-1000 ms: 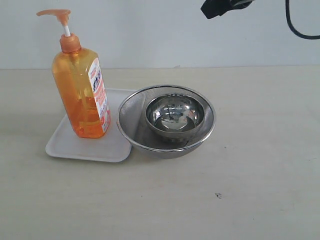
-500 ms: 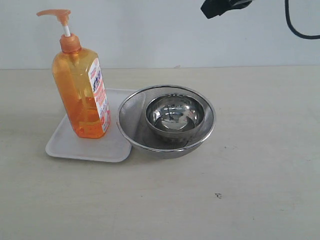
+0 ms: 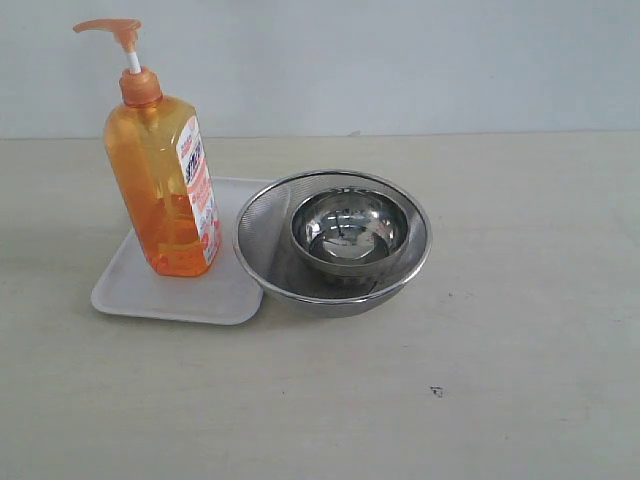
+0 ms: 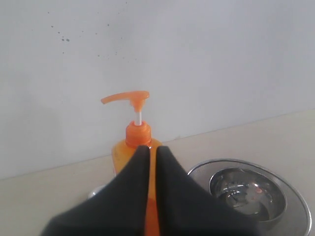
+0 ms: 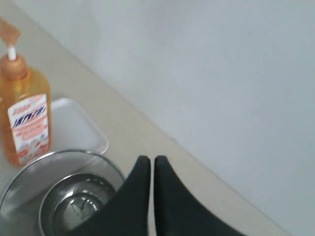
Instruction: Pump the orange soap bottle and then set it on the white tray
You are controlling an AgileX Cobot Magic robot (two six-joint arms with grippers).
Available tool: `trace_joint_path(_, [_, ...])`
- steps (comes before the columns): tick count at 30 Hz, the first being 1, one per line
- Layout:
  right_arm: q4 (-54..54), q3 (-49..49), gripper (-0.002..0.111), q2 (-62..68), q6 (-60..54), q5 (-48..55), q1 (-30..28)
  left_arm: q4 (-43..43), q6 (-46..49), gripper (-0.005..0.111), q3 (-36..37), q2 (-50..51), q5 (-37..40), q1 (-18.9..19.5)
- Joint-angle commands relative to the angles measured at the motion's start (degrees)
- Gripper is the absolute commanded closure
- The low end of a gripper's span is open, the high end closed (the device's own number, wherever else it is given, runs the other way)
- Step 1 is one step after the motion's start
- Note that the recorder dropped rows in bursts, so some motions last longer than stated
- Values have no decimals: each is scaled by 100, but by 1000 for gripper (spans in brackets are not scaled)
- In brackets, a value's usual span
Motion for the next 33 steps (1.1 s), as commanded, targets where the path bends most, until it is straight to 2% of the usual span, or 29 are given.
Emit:
trace_joint_path(1, [-303, 1206, 108, -1335, 616, -942, -172, 7, -55, 102, 21, -33, 4, 3])
trace_joint_path(7, [-291, 4072, 108, -3360, 1932, -2298, -1124, 7, -55, 102, 21, -33, 4, 3])
trace_joint_path(14, [-186, 6185, 108, -4700, 2403, -2952, -2064, 7, -55, 102, 21, -33, 4, 3])
trace_joint_path(20, [-150, 7404, 108, -5714, 2361, -3424, -2185, 7, -55, 102, 21, -33, 4, 3])
trace_joint_path(25, [-150, 8043, 108, -6420, 2339, -3554, -2185, 7, -55, 102, 21, -33, 4, 3])
trace_joint_path(28, [-195, 8118, 108, -6876, 2202, -3513, -2185, 7, -55, 102, 21, -33, 4, 3])
trace_joint_path(33, [-299, 8118, 108, -7119, 1697, -2811, -2185, 7, -55, 102, 21, -33, 4, 3])
